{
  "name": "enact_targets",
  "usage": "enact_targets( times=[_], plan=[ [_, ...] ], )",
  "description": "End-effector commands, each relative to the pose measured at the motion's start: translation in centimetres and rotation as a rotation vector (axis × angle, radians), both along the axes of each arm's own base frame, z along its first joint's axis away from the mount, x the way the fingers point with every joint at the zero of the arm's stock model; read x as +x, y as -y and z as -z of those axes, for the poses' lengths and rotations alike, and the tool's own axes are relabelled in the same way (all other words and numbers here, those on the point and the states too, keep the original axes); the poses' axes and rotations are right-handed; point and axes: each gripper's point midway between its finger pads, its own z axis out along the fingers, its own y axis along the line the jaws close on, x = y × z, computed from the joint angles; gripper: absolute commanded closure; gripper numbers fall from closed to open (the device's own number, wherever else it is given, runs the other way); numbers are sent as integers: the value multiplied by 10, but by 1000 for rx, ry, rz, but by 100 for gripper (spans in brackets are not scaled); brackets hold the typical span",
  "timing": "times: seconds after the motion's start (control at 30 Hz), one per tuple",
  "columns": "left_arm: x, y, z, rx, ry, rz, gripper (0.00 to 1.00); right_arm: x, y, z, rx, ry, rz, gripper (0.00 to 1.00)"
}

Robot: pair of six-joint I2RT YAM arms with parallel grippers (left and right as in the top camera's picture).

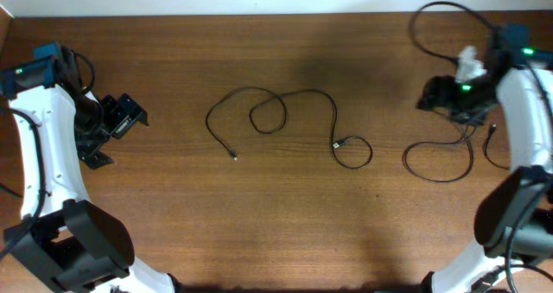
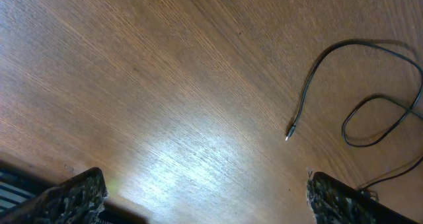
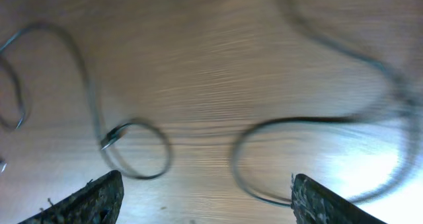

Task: Untangle cables
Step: 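Pull the strand to the upper right with the right gripper, then grasp the remaining black cable at center with the right gripper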

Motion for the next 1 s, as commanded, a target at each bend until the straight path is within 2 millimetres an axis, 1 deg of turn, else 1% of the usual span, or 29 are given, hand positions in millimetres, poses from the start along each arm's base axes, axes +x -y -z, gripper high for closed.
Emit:
enact_targets(
  times=[0.0, 0.03, 0.07, 0.13, 0.17, 0.2, 0.27, 0.3, 0.33, 0.37, 0.47, 0.5, 0.53, 0.57, 0.6, 0.67, 0.73, 0.8, 0.83, 0.87, 0.9, 0.93, 0.97],
  plan=[
    [1, -3, -4, 13, 12, 2, 1, 14, -67, 9, 40, 28, -185, 18],
    [1, -3, -4, 13, 12, 2, 1, 17, -84, 11, 38, 42, -227, 18],
    [1, -3, -4, 13, 12, 2, 1, 20, -106, 14, 38, 59, -279, 18],
    [1, -3, -4, 13, 12, 2, 1, 26, -160, 22, 40, 108, -403, 19],
    [1, -3, -4, 13, 12, 2, 1, 27, -180, 23, 41, 133, -447, 21],
    [1, -3, -4, 13, 12, 2, 1, 29, -209, 28, 16, 173, -512, 25],
    [1, -3, -4, 13, 12, 2, 1, 32, -238, 37, -48, 222, -575, 30],
    [1, -3, -4, 13, 12, 2, 1, 33, -253, 41, -87, 252, -607, 31],
    [1, -3, -4, 13, 12, 2, 1, 34, -274, 50, -152, 289, -645, 28],
    [1, -3, -4, 13, 12, 2, 1, 35, -280, 53, -180, 304, -657, 21],
    [1, -3, -4, 13, 12, 2, 1, 34, -304, 63, -200, 340, -693, 21],
    [1, -3, -4, 13, 12, 2, 1, 36, -310, 72, -204, 344, -702, 21],
    [1, -3, -4, 13, 12, 2, 1, 37, -313, 80, -208, 345, -705, 17],
    [1, -3, -4, 13, 12, 2, 1, 42, -311, 93, -229, 339, -692, 10],
    [1, -3, -4, 13, 12, 2, 1, 46, -307, 102, -251, 328, -646, 5],
    [1, -3, -4, 13, 12, 2, 1, 54, -291, 117, -334, 308, -541, 3],
    [1, -3, -4, 13, 12, 2, 1, 58, -277, 125, -406, 299, -490, 2],
    [1, -3, -4, 13, 12, 2, 1, 57, -256, 126, -521, 278, -469, 1],
    [1, -3, -4, 13, 12, 2, 1, 54, -240, 125, -606, 252, -459, 0],
    [1, -3, -4, 13, 12, 2, 1, 52, -232, 125, -641, 236, -458, 1],
    [1, -3, -4, 13, 12, 2, 1, 47, -224, 125, -667, 210, -447, 1],
    [1, -3, -4, 13, 12, 2, 1, 38, -213, 128, -674, 155, -408, 1],
    [1, -3, -4, 13, 12, 2, 1, 34, -207, 129, -670, 126, -389, 1]
  ],
)
